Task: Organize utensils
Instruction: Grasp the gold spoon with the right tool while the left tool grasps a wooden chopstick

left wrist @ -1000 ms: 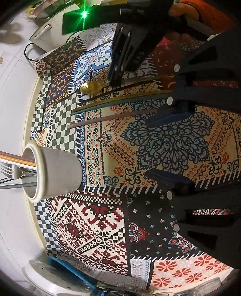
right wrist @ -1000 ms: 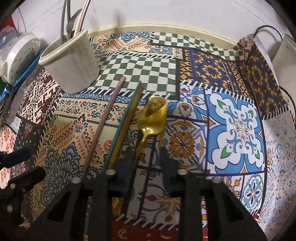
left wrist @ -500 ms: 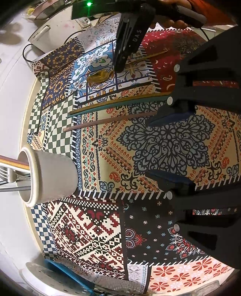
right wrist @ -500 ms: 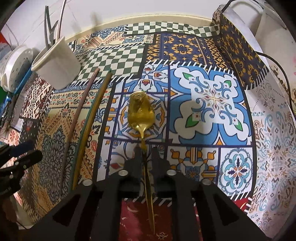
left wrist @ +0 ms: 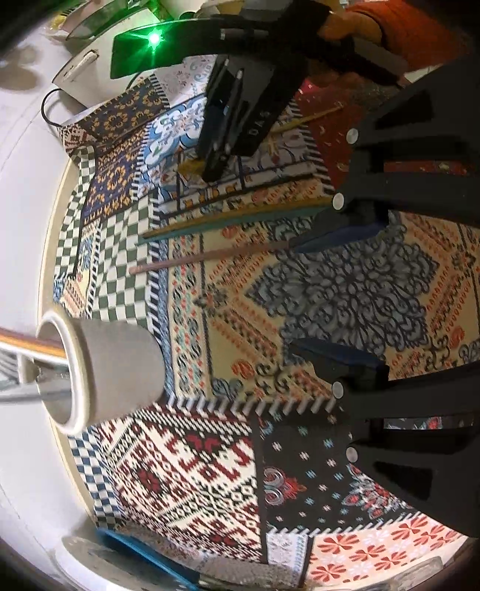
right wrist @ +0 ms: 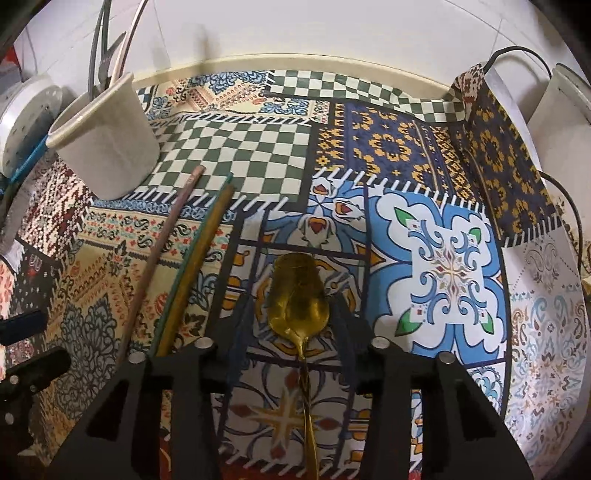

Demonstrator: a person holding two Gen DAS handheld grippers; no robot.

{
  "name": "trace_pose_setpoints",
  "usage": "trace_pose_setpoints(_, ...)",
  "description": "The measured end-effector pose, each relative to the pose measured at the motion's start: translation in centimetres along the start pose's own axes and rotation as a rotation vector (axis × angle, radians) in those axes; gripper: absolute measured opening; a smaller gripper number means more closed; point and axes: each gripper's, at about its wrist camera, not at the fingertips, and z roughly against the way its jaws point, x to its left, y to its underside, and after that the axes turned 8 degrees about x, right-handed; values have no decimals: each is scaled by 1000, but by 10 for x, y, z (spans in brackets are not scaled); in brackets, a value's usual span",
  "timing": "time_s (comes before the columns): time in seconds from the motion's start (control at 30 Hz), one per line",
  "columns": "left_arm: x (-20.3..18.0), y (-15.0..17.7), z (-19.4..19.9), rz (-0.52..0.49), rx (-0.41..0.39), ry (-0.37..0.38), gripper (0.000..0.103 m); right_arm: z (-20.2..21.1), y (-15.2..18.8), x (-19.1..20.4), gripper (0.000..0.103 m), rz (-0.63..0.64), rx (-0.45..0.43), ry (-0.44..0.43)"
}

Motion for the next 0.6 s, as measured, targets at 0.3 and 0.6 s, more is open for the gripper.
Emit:
trace_pose_setpoints(0.3,-41,-35,-17,-85,26,87,43,13,3,-29,31,-112,-13,-96)
trace_pose_setpoints(0.6,-56,-51,-40,-106,78,136,11,36,19,-63,31,-205,-57,-121)
